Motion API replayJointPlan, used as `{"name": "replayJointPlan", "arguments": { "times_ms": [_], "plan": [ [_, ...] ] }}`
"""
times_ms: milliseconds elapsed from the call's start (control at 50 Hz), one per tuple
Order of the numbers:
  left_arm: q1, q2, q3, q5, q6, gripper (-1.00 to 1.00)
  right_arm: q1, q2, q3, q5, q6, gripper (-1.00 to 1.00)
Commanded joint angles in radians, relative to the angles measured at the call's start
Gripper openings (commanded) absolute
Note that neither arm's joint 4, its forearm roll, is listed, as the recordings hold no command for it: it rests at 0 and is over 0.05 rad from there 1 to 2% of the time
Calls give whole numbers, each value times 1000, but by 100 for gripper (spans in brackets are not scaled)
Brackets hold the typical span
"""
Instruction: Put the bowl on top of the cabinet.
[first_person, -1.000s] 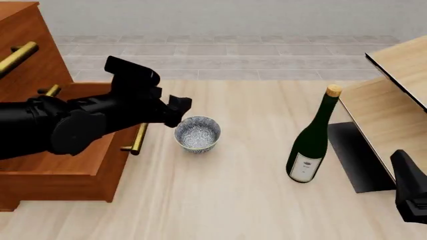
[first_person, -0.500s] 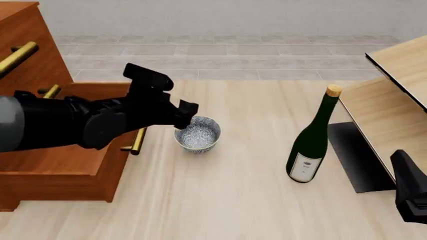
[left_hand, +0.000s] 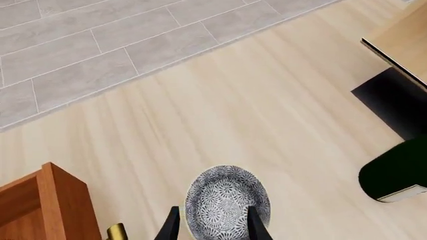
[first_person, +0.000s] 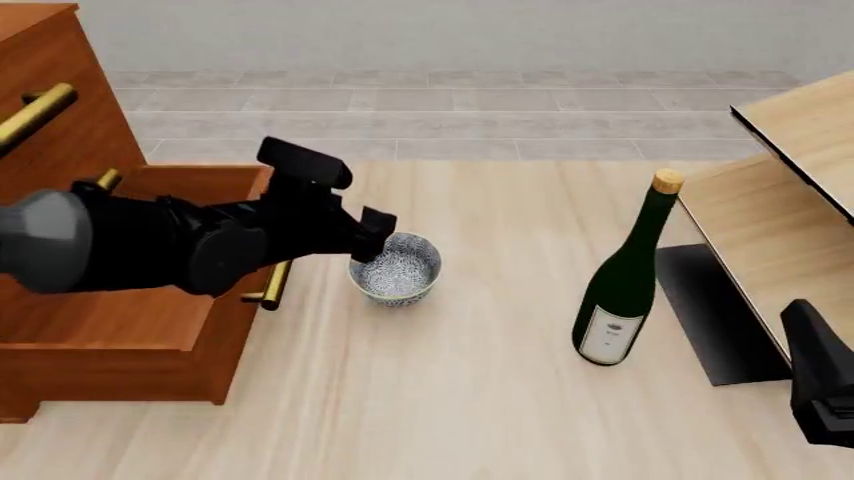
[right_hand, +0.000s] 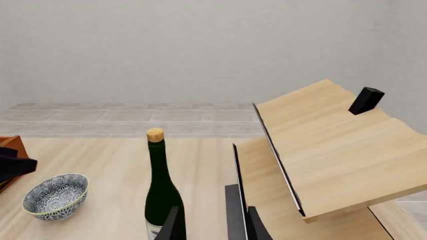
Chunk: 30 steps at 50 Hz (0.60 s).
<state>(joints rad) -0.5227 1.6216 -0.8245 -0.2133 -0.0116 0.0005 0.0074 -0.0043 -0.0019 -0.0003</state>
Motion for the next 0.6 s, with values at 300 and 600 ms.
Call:
{"name": "replayJointPlan", "arguments": {
  "times_ms": [300, 600],
  "plan": [
    [28, 64, -25, -19, 7, 100, 0, 0, 0, 0, 0, 100],
    [32, 115, -44, -33, 19, 100, 0, 0, 0, 0, 0, 100]
  ]
}}
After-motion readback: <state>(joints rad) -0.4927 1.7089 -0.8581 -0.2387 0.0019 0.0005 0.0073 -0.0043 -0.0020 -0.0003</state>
